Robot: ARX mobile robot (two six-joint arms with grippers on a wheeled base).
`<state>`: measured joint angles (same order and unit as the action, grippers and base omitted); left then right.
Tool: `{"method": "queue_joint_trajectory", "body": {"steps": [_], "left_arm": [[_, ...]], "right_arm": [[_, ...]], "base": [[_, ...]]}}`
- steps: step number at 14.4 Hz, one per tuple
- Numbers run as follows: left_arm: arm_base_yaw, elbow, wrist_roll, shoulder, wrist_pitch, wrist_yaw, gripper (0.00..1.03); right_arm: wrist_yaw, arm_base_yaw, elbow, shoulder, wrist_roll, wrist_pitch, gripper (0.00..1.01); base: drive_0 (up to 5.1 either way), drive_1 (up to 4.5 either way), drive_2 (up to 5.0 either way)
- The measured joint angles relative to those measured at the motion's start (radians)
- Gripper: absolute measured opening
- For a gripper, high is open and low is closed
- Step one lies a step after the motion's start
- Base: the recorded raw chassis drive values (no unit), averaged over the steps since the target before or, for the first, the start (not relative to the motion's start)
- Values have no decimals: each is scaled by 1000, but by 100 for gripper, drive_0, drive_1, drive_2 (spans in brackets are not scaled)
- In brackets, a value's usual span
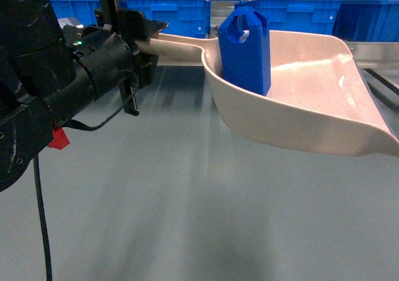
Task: Place part in tray to right shelf
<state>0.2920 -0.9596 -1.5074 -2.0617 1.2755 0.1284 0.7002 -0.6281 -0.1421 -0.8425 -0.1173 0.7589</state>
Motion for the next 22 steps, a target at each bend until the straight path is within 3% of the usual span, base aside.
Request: {"method": "queue_joint_trajectory", "body": {"steps": [5, 17, 22], "left_arm": [[0, 0, 0, 0, 2, 1, 12], [0, 0, 0, 0, 4, 2, 12], [-2, 0, 0, 0, 4, -1, 12]], "right_arm": [[0, 0, 0, 0, 0, 1, 98], [0, 0, 0, 0, 0, 1, 98], [1, 0, 0, 0, 0, 2, 98]], "base": [[0, 0, 0], [-7, 390, -405], [334, 146, -465]]}}
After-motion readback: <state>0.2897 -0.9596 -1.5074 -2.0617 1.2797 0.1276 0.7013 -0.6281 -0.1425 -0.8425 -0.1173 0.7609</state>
